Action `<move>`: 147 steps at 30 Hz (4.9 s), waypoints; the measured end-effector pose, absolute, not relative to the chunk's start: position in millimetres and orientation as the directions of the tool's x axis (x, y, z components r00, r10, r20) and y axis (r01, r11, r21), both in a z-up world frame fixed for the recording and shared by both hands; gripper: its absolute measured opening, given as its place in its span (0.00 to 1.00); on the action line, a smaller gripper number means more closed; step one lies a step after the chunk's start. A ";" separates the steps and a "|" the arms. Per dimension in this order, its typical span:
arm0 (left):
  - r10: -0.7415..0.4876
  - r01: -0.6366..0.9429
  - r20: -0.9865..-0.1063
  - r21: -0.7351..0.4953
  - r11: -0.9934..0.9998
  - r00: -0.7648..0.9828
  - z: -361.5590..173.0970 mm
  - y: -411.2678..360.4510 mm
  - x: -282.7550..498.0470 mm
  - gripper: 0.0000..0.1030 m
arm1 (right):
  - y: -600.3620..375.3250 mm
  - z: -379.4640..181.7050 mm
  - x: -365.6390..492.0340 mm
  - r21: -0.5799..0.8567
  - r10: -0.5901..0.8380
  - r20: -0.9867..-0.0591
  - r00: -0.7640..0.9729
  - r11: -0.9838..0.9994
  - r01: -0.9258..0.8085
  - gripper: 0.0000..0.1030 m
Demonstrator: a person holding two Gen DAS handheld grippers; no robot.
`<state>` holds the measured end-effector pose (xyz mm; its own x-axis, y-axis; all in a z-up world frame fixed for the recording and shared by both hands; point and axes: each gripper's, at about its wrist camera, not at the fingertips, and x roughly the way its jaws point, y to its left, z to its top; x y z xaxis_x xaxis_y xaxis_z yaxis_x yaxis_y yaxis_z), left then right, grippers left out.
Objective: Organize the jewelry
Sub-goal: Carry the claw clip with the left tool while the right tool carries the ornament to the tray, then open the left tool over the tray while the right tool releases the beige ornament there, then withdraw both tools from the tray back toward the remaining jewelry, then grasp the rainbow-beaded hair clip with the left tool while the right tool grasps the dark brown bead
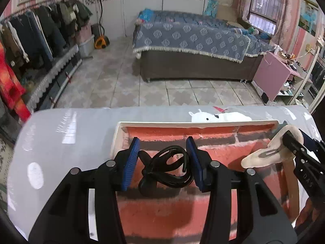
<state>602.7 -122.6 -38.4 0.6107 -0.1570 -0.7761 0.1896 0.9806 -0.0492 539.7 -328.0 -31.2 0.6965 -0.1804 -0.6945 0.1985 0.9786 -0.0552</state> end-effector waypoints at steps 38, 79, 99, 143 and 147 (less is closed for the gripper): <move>-0.119 0.199 -0.725 0.025 0.980 0.678 0.2 -118.2 549.2 0.92 | -336.9 8.8 484.4 -0.054 -0.180 -0.650 0.738 0.980 0.191 0.72; -0.090 0.185 -0.672 0.071 0.980 0.735 -47.2 5.4 235.2 0.95 | -263.1 -45.7 177.4 -0.031 -0.153 -0.646 0.748 0.984 0.174 0.81; -0.048 0.133 -0.748 0.054 0.990 0.662 -87.3 33.6 235.1 0.95 | -230.5 -72.1 160.4 -0.052 -0.157 -0.703 0.693 0.984 0.170 0.81; -0.002 0.155 -0.782 0.121 0.980 0.624 -98.4 18.1 240.6 0.89 | -224.8 -82.9 185.8 0.098 0.021 -0.751 0.660 0.992 0.079 0.25; -0.004 0.154 -0.778 0.120 0.981 0.628 -97.3 18.9 239.0 0.88 | -227.2 -79.9 184.3 0.095 0.015 -0.742 0.671 0.992 0.083 0.25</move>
<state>239.0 18.9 -97.3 0.6277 -0.0035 -0.7784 0.1541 0.9808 0.1198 184.3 -227.2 -79.9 0.6707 0.0145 -0.7416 0.0834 0.9920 0.0949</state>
